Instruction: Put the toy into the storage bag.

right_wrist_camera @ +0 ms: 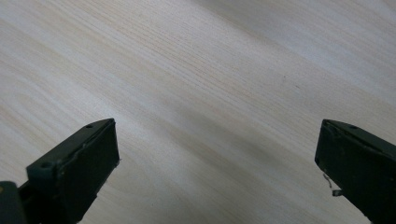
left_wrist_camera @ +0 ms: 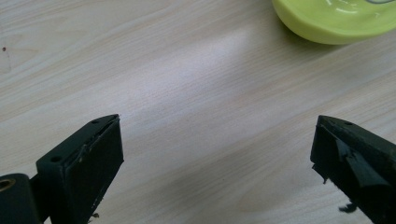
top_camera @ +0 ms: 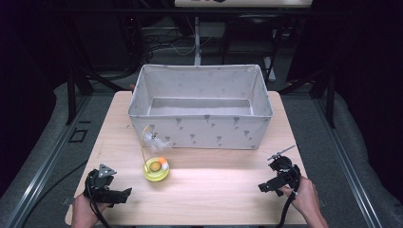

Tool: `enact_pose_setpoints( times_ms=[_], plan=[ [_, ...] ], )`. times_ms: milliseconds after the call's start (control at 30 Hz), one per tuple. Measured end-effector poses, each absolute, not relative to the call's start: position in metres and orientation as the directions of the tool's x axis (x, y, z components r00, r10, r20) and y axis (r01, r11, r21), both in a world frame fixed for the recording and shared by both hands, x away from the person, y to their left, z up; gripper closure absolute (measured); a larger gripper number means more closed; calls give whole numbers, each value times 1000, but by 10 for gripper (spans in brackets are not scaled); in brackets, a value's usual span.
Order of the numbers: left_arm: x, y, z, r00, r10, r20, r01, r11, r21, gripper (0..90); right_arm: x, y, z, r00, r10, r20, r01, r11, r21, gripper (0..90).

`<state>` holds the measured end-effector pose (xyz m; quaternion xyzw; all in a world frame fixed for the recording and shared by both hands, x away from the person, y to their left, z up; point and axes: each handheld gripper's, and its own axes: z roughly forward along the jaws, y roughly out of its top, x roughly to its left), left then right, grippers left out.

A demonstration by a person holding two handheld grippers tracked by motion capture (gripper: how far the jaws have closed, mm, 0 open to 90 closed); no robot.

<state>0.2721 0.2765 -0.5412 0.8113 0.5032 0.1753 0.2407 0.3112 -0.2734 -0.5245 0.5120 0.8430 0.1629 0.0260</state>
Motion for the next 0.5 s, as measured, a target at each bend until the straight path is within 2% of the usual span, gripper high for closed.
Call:
enact_pose_setpoints(
  times_ms=[367,500],
  plan=[
    [273,267,-527,471,881,36,722,-408,559,28,311,-271,-527,-476,869,138,855,419,307,0],
    [277,262,-518,486,873,37,716,-422,556,27,313,-272,-526,-493,861,128,852,448,270,0]
  ],
)
